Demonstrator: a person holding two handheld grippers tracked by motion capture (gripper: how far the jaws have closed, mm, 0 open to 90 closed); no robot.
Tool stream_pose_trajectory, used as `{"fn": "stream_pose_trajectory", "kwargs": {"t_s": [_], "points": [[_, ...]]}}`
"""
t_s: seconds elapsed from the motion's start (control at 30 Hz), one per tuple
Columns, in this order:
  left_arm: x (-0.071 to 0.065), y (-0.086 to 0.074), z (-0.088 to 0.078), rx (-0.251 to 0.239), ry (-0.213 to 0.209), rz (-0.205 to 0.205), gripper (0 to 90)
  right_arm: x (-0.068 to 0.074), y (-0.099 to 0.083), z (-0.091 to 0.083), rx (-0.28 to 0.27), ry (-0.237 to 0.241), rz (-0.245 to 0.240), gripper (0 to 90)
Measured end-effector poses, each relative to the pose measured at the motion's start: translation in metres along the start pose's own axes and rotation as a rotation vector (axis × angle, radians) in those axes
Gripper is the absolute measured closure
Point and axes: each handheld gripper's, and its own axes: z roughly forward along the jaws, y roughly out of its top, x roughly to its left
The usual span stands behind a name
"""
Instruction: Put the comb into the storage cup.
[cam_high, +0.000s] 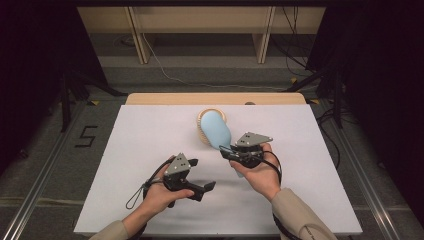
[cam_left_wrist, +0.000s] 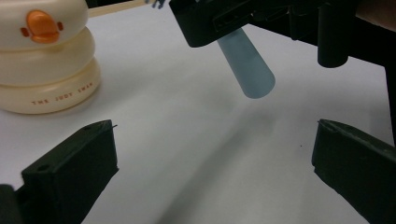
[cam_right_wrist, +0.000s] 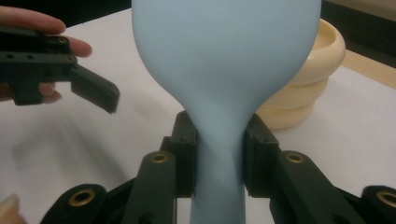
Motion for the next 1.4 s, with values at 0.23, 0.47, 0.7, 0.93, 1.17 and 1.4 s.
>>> {"fn": "stream_pose_trajectory", "kwargs": {"t_s": [0.23,0.47,0.7,0.93,1.17,1.4], "points": [[-0.002,0.004,0.012,-0.003,-0.017,-0.026,0.0,0.003,0.003,0.003,-0.002,0.001,0.007,70.2],[-0.003,0.005,0.024,0.011,-0.035,-0.035,0.0,0.006,0.005,0.005,-0.007,0.005,0.009,70.3],[-0.003,0.008,0.034,0.012,-0.040,-0.037,1.0,0.008,0.006,0.007,-0.011,0.010,0.016,70.2],[-0.003,0.010,0.039,0.005,-0.033,-0.049,3.0,0.008,0.007,0.007,-0.017,0.010,0.015,70.2],[-0.005,0.010,0.045,-0.001,-0.032,-0.054,5.6,0.009,0.007,0.008,-0.016,0.007,0.017,70.3],[-0.007,0.010,0.051,-0.003,-0.034,-0.066,10.2,0.010,0.007,0.008,-0.018,0.007,0.016,70.2]]}}
